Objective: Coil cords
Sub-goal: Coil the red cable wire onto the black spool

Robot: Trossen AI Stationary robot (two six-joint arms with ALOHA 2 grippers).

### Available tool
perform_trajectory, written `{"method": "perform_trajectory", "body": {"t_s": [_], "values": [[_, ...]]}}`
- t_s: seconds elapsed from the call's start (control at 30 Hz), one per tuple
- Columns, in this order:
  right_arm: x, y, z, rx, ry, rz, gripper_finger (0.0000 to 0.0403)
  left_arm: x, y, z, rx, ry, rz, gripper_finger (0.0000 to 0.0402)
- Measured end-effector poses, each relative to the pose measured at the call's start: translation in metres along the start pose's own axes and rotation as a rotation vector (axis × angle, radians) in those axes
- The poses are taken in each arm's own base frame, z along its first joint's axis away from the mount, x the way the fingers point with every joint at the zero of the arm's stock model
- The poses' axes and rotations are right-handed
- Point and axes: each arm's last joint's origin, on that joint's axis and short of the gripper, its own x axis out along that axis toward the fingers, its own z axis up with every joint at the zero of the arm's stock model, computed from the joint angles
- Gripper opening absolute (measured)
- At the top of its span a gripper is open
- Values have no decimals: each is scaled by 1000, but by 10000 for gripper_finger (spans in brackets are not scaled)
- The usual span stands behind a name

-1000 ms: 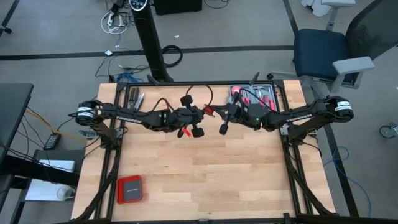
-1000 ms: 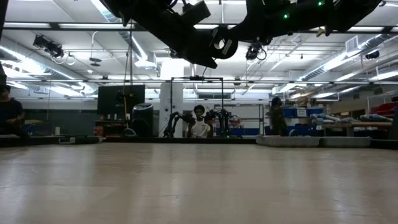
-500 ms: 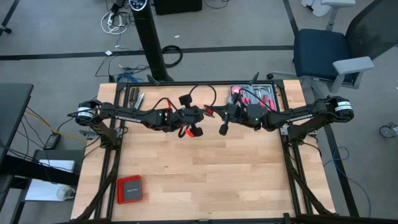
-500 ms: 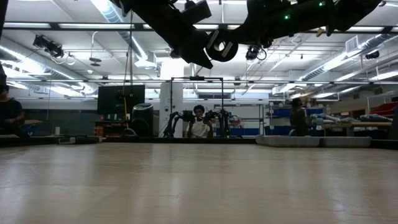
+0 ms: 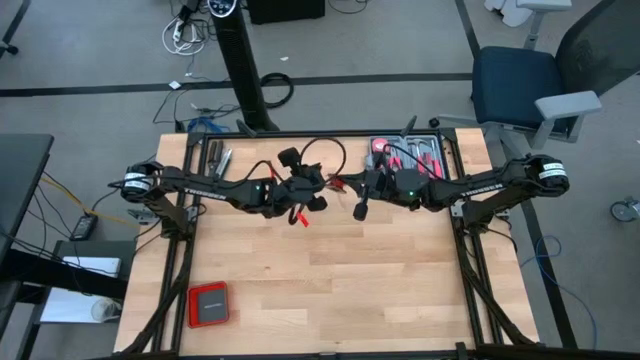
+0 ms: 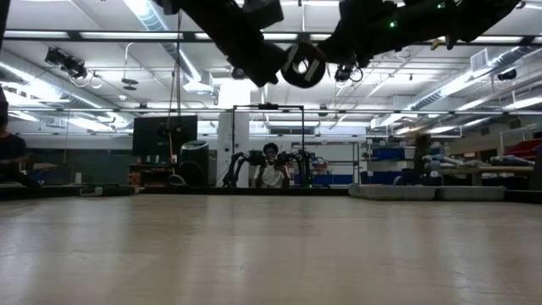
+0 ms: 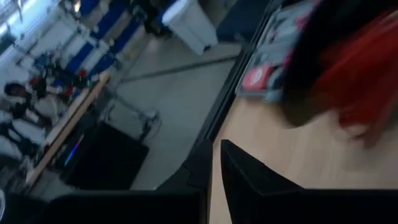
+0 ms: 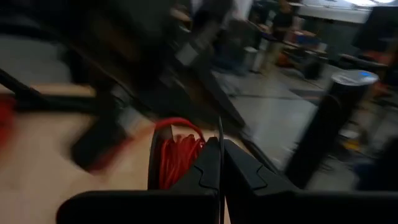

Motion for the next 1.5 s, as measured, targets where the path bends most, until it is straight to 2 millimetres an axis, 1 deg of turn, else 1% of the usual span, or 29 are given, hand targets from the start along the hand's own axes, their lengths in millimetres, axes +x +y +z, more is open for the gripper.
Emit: {"method": "perform_trajectory", "body": {"t_s": [0.07,0.13,0.4,0.53,0.7,0.77,0.93,1.0,1.07,1.2,1.33,1.5], "values": [[0,-1,-3,-36,39,-52,4,-5,-3,4,-1,-30,-6,37],[0,-1,-6,-49,60,-66,4,-8,-5,6,16,-46,-15,37],[0,-1,-5,-43,51,-64,3,-16,-12,8,55,-61,-34,37],[0,-1,-4,-37,37,-61,2,-19,-13,8,73,-58,-11,37],[0,0,-5,-38,24,-9,1,-24,-14,9,80,-61,-9,37],[-2,1,-10,-36,14,15,1,-27,-11,10,65,-66,-38,37],[-8,-3,-31,-39,-4,102,1,-37,1,11,-26,-105,-214,37],[-9,-7,-39,-33,14,119,1,-37,4,7,-36,-123,-282,37],[-9,-11,-44,-23,17,125,1,-34,4,4,-59,-159,-354,37],[-8,-16,-46,-2,10,169,1,-26,0,-6,-116,-223,-473,37],[-8,-17,-49,-3,32,216,1,-15,0,-23,-189,-275,-532,37],[-7,-21,-52,5,44,289,2,-4,9,-44,-303,-343,-583,37]]}}
